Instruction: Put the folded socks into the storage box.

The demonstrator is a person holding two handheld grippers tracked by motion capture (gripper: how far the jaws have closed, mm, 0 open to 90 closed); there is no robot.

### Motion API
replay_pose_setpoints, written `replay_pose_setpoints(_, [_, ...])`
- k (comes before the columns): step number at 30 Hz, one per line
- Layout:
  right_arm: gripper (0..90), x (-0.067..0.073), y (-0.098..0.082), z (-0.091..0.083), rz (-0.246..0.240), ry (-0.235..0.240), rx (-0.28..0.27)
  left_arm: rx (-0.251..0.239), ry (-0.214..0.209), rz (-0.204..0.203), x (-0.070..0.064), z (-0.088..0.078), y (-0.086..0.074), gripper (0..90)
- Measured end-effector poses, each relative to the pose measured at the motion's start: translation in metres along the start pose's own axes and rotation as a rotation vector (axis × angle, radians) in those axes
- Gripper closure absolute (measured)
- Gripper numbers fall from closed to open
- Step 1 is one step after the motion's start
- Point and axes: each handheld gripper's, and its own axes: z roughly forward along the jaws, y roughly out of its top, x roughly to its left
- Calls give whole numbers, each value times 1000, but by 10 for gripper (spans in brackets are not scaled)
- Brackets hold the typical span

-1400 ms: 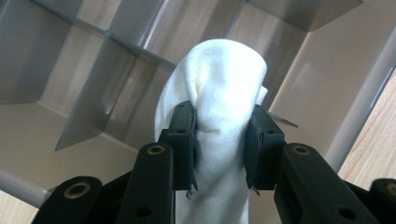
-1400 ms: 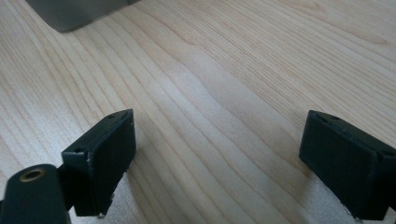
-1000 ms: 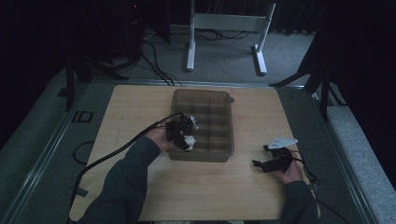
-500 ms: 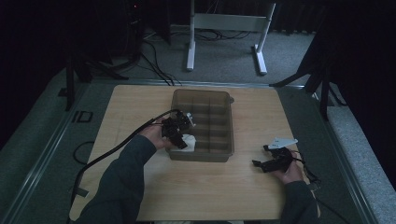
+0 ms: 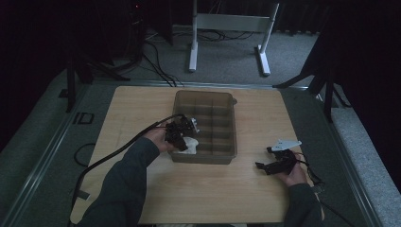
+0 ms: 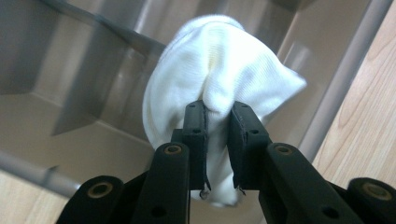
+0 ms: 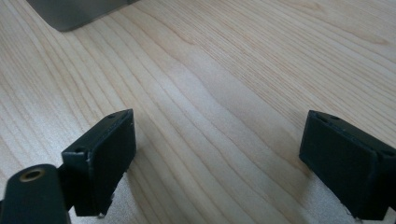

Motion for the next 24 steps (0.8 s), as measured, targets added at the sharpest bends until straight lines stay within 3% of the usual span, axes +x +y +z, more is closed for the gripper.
replay_pose_setpoints(11, [103, 0, 0, 0, 1, 0, 1, 42, 0, 8, -1, 4, 0, 789])
replay_pose_setpoints(15, [103, 0, 0, 0, 2, 0, 0, 49, -3, 9, -2, 1, -2, 702])
replay_pose_setpoints(19, [103, 0, 0, 0, -1, 0, -1, 10, 5, -3, -2, -10, -6, 647])
replay_pose_setpoints(24, [103, 0, 0, 0, 0, 0, 0, -95, -7, -9, 0, -27, -8, 633])
